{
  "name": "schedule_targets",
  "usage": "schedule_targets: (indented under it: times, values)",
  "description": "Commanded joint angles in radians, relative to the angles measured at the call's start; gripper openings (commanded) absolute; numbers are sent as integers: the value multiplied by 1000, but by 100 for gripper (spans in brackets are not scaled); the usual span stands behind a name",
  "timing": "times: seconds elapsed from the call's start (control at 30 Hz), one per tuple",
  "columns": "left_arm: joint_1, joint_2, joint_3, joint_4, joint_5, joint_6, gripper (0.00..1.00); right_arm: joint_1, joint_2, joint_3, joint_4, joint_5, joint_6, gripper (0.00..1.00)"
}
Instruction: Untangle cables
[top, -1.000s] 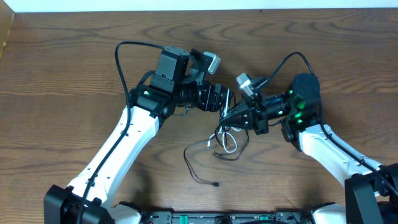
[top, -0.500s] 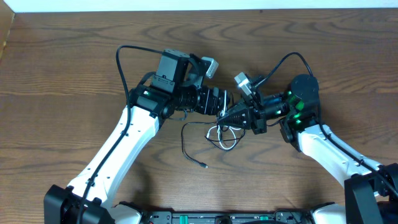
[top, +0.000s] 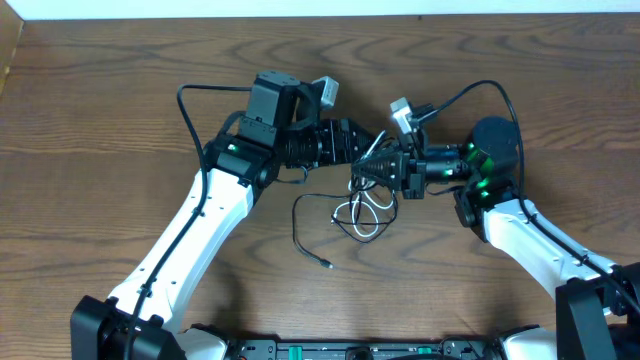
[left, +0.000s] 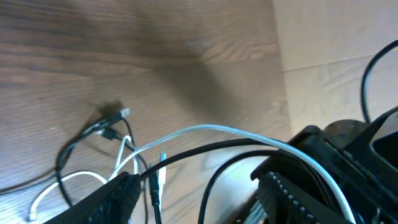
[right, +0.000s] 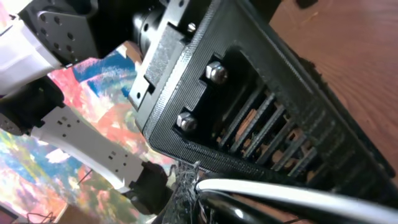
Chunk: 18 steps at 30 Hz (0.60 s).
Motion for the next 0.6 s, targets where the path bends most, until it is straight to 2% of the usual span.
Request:
schedule_targets:
  times: [0.0, 0.23, 0.43, 0.57]
  values:
    - [-9, 15, -1, 16, 91, -39, 66, 3, 1, 1, 54, 17, 44, 1]
    - [-10, 104, -1, 103, 322, 31, 66, 3, 1, 1, 211, 14, 121, 1]
    - [-10, 211, -1, 270, 584, 46, 66, 3, 1, 1, 222, 7, 130, 1]
    - [-8, 237, -1, 320, 601, 47, 66, 3, 1, 1, 222, -4, 131, 1]
